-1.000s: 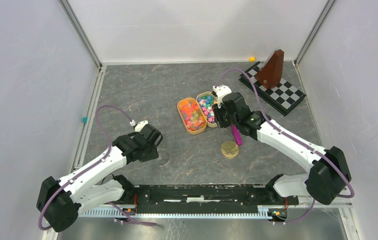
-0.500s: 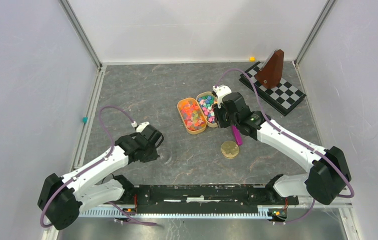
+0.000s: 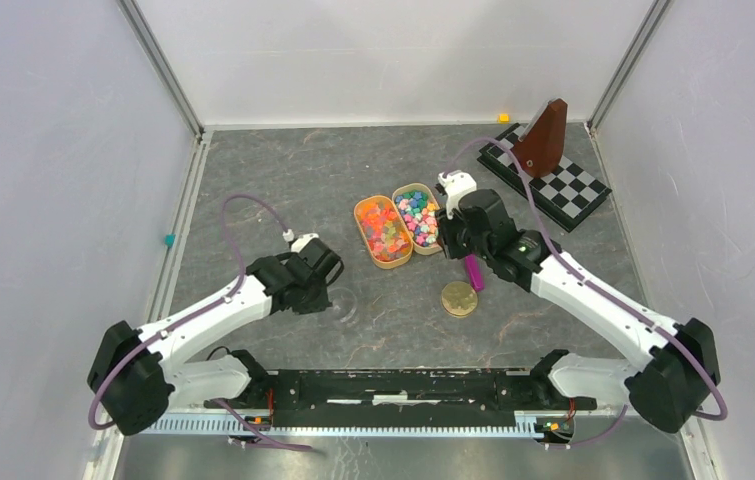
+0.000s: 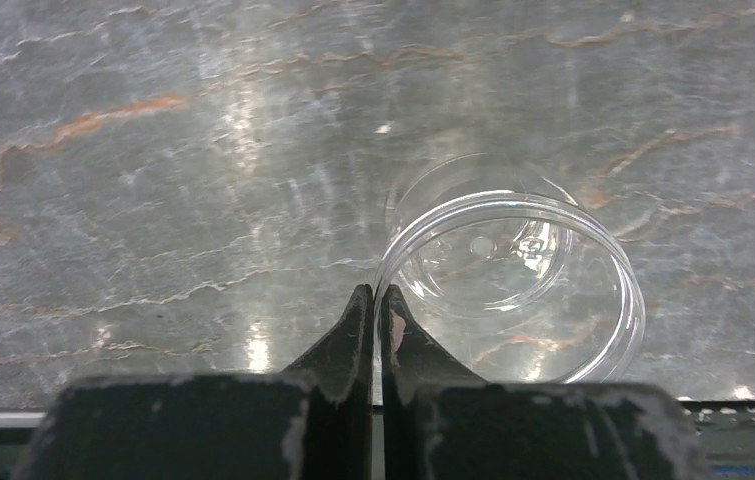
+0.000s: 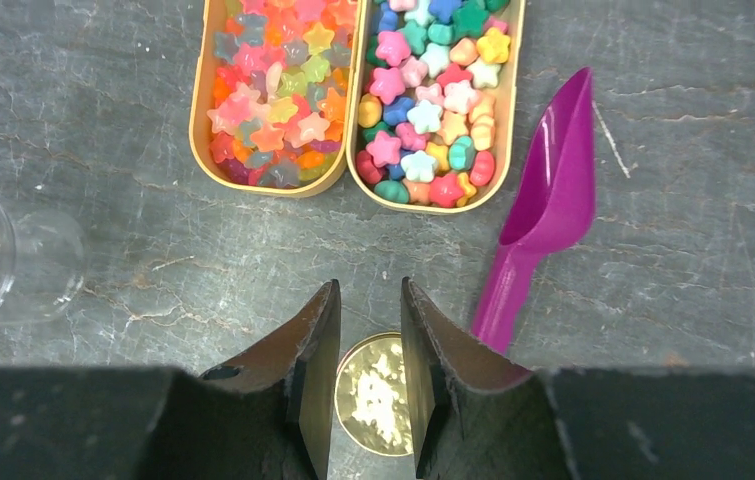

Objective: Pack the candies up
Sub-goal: Move the packing bottle to the center of the board.

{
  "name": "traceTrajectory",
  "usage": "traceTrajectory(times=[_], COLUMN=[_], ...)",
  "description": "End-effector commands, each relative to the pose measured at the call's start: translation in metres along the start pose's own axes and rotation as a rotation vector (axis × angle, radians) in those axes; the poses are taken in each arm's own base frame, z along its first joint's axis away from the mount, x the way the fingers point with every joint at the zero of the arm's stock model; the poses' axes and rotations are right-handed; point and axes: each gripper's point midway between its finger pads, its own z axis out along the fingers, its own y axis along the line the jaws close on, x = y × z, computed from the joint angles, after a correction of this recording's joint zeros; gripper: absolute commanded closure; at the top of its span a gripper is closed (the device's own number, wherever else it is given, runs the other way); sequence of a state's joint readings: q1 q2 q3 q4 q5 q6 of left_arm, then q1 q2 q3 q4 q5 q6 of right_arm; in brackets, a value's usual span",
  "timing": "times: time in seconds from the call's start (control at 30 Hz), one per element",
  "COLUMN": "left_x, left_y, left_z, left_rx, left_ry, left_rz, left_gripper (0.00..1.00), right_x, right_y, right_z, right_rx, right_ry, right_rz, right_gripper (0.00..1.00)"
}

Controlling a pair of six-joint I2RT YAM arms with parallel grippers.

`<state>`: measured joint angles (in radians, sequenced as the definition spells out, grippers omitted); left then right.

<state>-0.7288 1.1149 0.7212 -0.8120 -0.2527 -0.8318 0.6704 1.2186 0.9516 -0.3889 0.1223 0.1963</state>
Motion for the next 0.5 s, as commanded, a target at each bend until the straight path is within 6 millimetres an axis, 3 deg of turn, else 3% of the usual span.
traceTrajectory(times=[0.0,0.23,0.47], left_x=[-0.019,-0.018,-0.012], left_y=[-0.034,-0.078,-0.125], left_z=[-0.013,-0.016,-0.008], left_rx=[0.068,0.094,0.135], left_ry=[-0.050,-0.044,-0.011], left_rz=[0.090,0.185,0.273], left_gripper=[0.98,0.98,0.98], right_x=[-0.008,-0.004,0.010], right_y=[-0.007,-0.023,-0.039], right_z=[-0.020,-0.045,-0.066], right_rx=[0.029,0.093,0.165], right_ry=[-0.051,-0.077,-0.100], right_rz=[0.001,0.003,0.042], right_gripper=[0.66,0.66,0.65])
